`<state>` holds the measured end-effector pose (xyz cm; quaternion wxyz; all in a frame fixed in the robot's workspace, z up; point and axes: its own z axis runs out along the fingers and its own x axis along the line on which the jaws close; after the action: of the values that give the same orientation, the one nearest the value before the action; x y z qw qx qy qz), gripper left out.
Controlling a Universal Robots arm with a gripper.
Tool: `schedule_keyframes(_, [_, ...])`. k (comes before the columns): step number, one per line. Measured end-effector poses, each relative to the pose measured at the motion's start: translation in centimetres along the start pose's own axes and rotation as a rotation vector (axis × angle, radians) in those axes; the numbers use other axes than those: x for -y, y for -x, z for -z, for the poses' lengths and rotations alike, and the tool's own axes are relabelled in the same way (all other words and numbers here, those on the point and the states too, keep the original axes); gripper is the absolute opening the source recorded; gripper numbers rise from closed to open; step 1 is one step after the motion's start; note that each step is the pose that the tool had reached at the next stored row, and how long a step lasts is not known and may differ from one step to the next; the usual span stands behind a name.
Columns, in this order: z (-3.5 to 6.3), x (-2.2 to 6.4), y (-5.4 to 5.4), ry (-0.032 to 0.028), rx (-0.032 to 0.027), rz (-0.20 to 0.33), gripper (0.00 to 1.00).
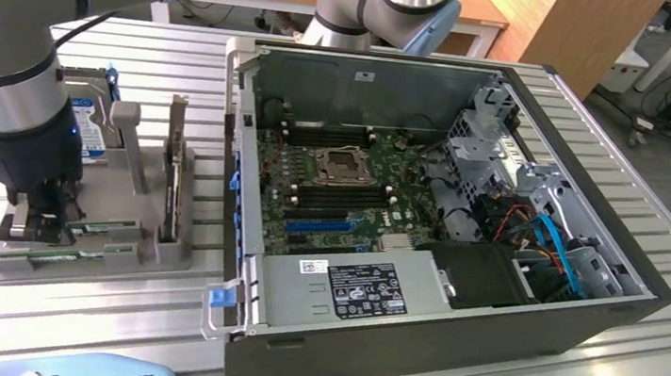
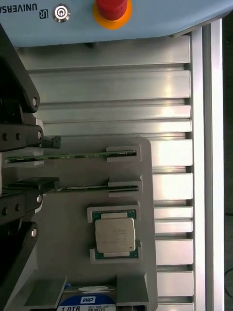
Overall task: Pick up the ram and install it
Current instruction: 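Pick up the ram and move it above insertion slot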
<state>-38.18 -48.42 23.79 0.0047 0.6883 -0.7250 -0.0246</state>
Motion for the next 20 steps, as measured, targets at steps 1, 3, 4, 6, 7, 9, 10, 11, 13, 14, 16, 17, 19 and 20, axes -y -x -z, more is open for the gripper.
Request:
schedule_keyframes(1, [0.01,0.01,-0.1,0.0001,-0.0001,0.000,0.37])
schedule_keyframes(3, [0.02,0.01,-0.3,0.0001,-0.0001,0.000,0.37])
schedule_keyframes(4, [0.02,0.01,-0.3,0.0001,-0.0001,0.000,0.37])
schedule_keyframes(6, [-0.07,0.02,-0.4,-0.0002,0.0001,0.000,0.37])
schedule_keyframes(7, [-0.17,0.01,-0.4,0.0000,0.0000,0.000,0.37])
schedule_keyframes(9, [-0.40,0.03,-0.4,0.0001,-0.0001,0.000,0.37])
schedule_keyframes(10, [-0.51,0.04,-0.4,0.0001,-0.0001,0.000,0.37])
schedule_keyframes(11, [-0.60,0.04,-0.4,0.0001,-0.0001,0.000,0.37])
schedule_keyframes(13, [-0.77,0.05,-0.4,0.0001,-0.0001,0.000,0.37])
schedule_keyframes(14, [-0.85,0.05,-0.4,0.0001,-0.0001,0.000,0.37])
schedule_keyframes(16, [-1.01,0.06,-0.4,0.0001,-0.0001,0.000,0.37])
schedule_keyframes(17, [-1.09,0.06,-0.4,0.0001,-0.0001,0.000,0.37])
schedule_keyframes(19, [-1.31,0.07,-0.4,0.0002,-0.0001,0.000,0.37])
schedule_keyframes(20, [-1.43,0.07,-0.4,0.0002,-0.0001,0.000,0.37])
